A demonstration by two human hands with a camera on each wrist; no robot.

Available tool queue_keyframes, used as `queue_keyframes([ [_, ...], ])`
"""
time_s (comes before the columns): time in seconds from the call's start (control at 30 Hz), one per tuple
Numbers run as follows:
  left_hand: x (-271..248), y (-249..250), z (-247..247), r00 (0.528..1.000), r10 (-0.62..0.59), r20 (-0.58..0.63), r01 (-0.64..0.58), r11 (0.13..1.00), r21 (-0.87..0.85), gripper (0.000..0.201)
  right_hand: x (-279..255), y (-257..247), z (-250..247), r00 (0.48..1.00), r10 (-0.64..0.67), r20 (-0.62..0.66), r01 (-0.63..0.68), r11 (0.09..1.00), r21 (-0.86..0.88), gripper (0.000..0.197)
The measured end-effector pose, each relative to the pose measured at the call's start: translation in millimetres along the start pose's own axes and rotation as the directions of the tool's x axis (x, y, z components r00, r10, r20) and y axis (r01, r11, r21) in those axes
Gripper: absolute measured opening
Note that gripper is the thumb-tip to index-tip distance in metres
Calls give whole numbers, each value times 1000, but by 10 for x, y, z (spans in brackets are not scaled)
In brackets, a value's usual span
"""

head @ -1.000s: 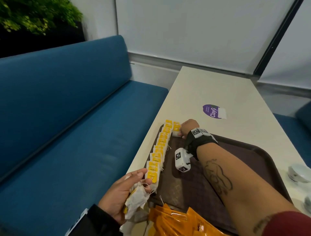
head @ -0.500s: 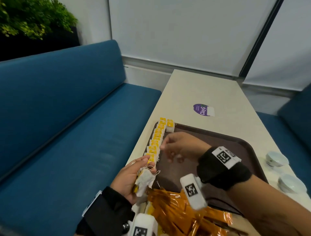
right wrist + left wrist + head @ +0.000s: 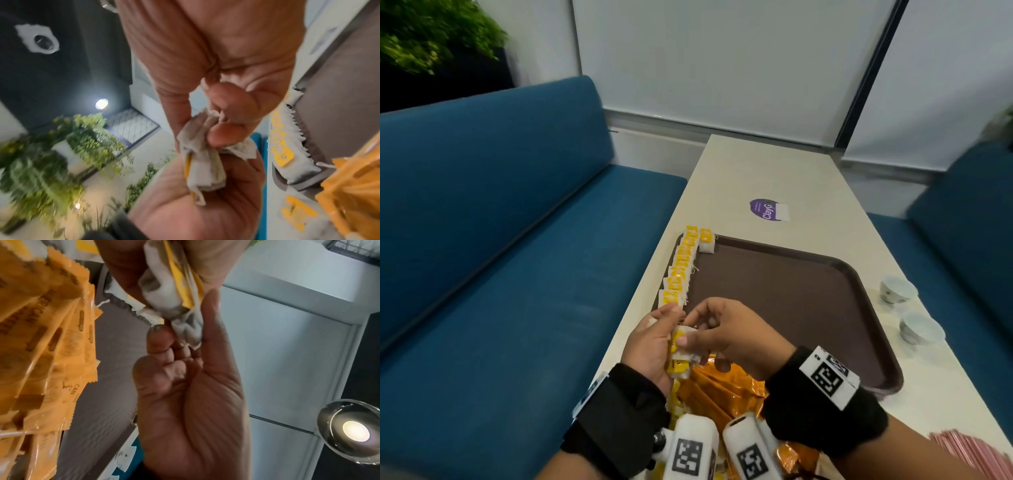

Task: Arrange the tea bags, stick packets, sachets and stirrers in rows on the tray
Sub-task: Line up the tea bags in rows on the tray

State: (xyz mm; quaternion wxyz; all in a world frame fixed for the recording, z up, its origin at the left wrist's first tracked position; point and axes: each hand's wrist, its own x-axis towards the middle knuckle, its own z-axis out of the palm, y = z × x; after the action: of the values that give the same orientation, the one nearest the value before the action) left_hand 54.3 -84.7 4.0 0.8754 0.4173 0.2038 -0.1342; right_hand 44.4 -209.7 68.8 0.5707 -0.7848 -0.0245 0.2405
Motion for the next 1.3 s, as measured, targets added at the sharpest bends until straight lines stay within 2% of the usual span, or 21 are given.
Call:
queue_keyframes([
  [0.07, 2, -22, -3, 999, 16, -48, -15, 1000, 20, 30, -32, -1, -53, 998, 42, 47, -43, 999, 15, 29],
  [0.2, 6, -48, -7, 999, 27, -34, -27, 999, 27, 15, -80, 40, -126, 993, 74, 92, -71, 997, -33, 22],
  [0.3, 40, -59, -32, 998, 1, -66, 1, 1000, 24, 24, -87, 63, -161, 992, 79, 99, -81, 997, 19, 12],
  [0.37, 41, -54, -36, 997, -21, -74, 21, 1000, 7, 33, -69, 65, -185, 994, 74, 75, -79, 995, 68, 6],
  [0.57, -23, -85, 48, 994, -112, 2, 112, 994, -5, 36, 62, 81, -161, 996, 90, 25, -94, 962, 256, 4],
  [0.63, -11, -90, 71, 994, -108, -4, 108, 994, -15, 34, 130, 111, -131, 995, 98, 2, -94, 947, 307, 4],
  [0.7, 0, -33, 69, 996, -84, -29, 84, 996, -13, 26, 207, 121, -164, 991, 106, -81, -77, 951, 300, 6],
  [0.77, -2, 39, 28, 997, -71, -39, 71, 997, -1, 13, 283, 118, -276, 975, 63, -212, -22, 981, 192, 8],
  [0.87, 13, 111, -20, 996, -88, -5, 88, 996, 20, 11, 545, 82, -548, 920, -23, -392, 26, 1000, 3, 16],
  [0.93, 14, 132, -30, 995, -96, 16, 96, 995, 28, 12, 839, 84, -734, 885, -29, -465, 16, 999, -33, 25],
  [1.0, 23, 143, -34, 995, -96, 35, 95, 995, 31, 16, 1188, 119, -914, 855, -4, -518, -57, 993, -100, 30],
  [1.07, 53, 164, -54, 994, -92, 52, 90, 995, 35, 20, 1522, 130, -1036, 840, 19, -542, -120, 981, -151, 25],
  [1.1, 82, 173, -74, 995, -87, 52, 86, 996, 36, 22, 1661, 136, -1073, 854, 38, -518, -151, 972, -178, 14],
  [1.13, 104, 185, -94, 996, -81, 49, 79, 996, 36, 24, 1776, 121, -1109, 857, 120, -501, -237, 955, -177, 15],
  [1.17, 129, 196, -113, 996, -75, 47, 73, 997, 31, 25, 1862, 72, -1116, 854, 173, -491, -323, 916, -240, 30],
  [1.23, 154, 221, -129, 996, -70, 46, 69, 997, 20, 24, 1954, 5, -1056, 883, 135, -449, -386, 753, -533, 45],
  [1.3, 165, 237, -135, 996, -70, 55, 69, 997, 14, 26, 2101, -18, -1009, 897, 143, -419, -389, 708, -590, 47],
])
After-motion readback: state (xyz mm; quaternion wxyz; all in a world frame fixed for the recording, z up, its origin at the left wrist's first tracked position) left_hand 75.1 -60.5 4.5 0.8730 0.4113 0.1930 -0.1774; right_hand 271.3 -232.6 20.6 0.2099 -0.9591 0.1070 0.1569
